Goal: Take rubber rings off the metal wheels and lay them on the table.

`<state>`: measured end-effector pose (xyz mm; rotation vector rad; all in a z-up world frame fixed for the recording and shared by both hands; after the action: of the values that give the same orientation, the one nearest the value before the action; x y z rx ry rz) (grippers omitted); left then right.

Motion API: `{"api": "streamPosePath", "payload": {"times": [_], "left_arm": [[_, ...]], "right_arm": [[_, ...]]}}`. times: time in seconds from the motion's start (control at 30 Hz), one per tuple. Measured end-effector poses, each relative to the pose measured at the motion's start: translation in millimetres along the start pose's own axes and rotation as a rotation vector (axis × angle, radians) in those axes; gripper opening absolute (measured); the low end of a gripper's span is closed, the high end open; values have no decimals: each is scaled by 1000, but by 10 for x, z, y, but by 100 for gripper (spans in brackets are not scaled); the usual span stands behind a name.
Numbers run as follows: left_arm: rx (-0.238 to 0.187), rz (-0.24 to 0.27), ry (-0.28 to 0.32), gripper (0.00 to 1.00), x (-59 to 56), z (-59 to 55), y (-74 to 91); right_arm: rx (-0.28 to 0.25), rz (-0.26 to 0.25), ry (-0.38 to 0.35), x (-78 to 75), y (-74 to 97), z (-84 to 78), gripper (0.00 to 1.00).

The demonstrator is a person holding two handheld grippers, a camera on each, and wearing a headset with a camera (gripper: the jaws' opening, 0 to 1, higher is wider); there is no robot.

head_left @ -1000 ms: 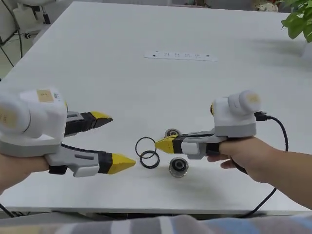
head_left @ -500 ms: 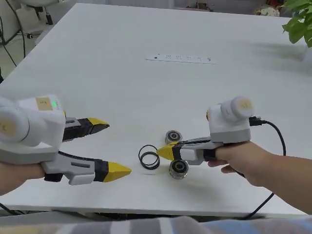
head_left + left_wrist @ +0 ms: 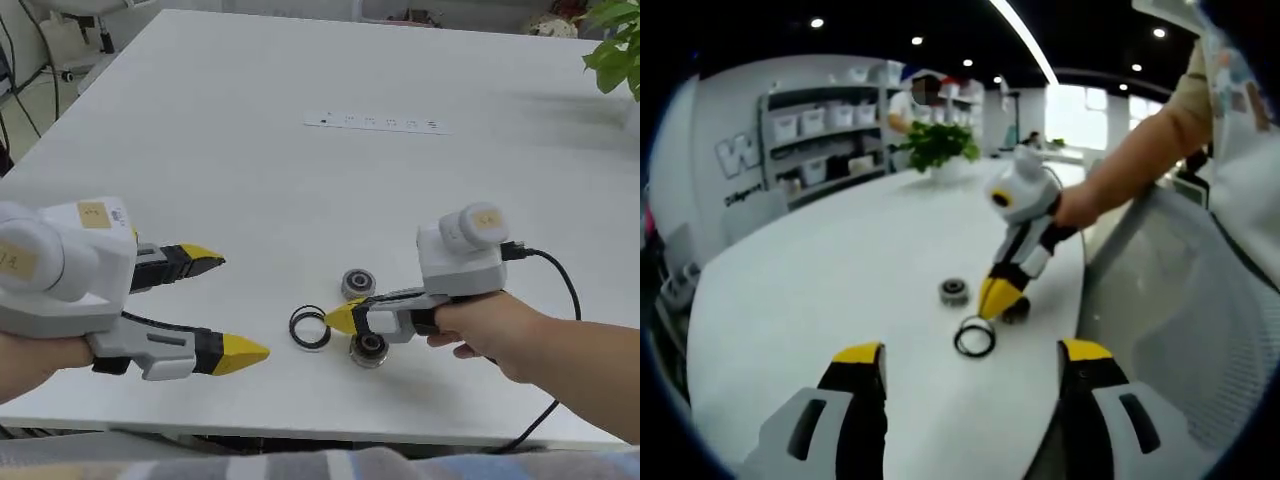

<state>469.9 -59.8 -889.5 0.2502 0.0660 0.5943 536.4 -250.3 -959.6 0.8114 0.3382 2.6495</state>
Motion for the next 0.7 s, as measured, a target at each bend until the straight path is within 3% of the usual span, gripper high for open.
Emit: {"api": "streamPosePath", "payload": {"times": [0.7], "left_arm": [[10, 14, 11, 70, -28, -22, 38]], "right_arm": [[39, -64, 1, -93, -45, -36, 0]]}}
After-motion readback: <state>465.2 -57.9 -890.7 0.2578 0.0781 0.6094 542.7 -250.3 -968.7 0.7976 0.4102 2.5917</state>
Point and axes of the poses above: the centre of the closed fingertips' face, and the gripper's own axes: y roughly backward along the fingers, x roughly to its left, z roughly out of its top, the point moved 8 cm from there along y, roughly backward along the fingers, and after that the axes turned 14 degrees about -x, right-handed, at the moved point
